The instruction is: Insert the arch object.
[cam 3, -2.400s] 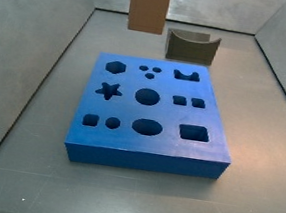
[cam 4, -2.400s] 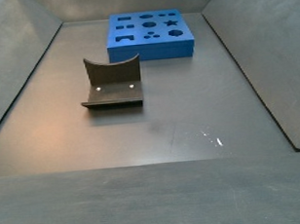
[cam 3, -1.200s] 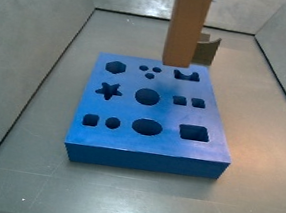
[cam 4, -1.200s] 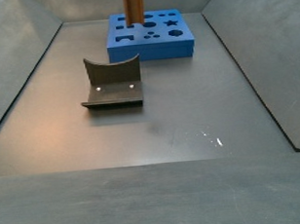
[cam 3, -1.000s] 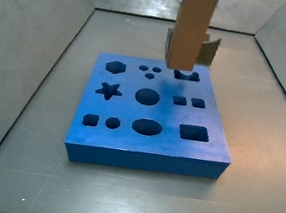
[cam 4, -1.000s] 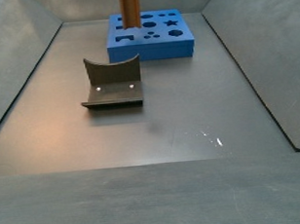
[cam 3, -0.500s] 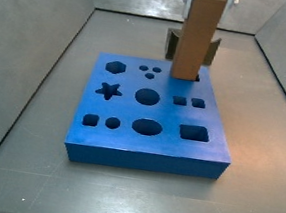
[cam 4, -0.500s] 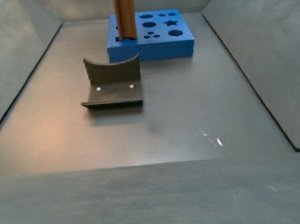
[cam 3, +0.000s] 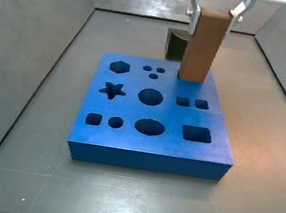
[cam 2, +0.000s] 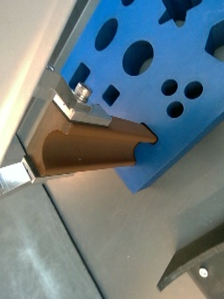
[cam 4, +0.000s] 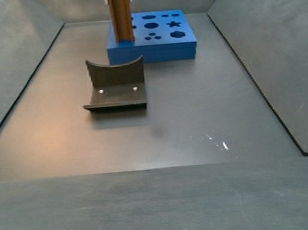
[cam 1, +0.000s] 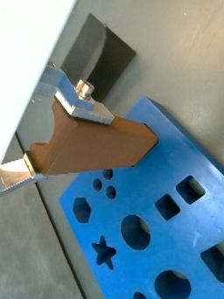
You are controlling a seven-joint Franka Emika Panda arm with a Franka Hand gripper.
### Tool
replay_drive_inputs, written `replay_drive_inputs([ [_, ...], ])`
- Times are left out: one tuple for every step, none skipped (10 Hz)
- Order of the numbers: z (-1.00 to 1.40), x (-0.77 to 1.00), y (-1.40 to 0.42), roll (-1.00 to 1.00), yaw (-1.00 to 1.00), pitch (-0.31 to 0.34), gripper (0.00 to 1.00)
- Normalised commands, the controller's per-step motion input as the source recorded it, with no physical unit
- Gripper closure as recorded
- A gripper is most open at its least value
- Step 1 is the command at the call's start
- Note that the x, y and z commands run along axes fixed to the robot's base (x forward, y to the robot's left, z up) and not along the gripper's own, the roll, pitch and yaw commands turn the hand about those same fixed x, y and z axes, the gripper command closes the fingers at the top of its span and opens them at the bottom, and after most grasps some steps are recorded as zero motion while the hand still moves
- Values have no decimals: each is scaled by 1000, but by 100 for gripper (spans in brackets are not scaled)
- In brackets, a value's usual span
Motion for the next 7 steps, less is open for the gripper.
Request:
replay_drive_inputs([
  [-294,51,0,0,0,-64,100],
  [-334,31,0,0,0,-96,100],
  [-331,0,0,0,0,-134,100],
  [-303,0,0,0,0,-121,100],
  [-260,0,0,0,0,-109,100],
  [-246,0,0,0,0,-114,100],
  [-243,0,0,0,0,-130,100],
])
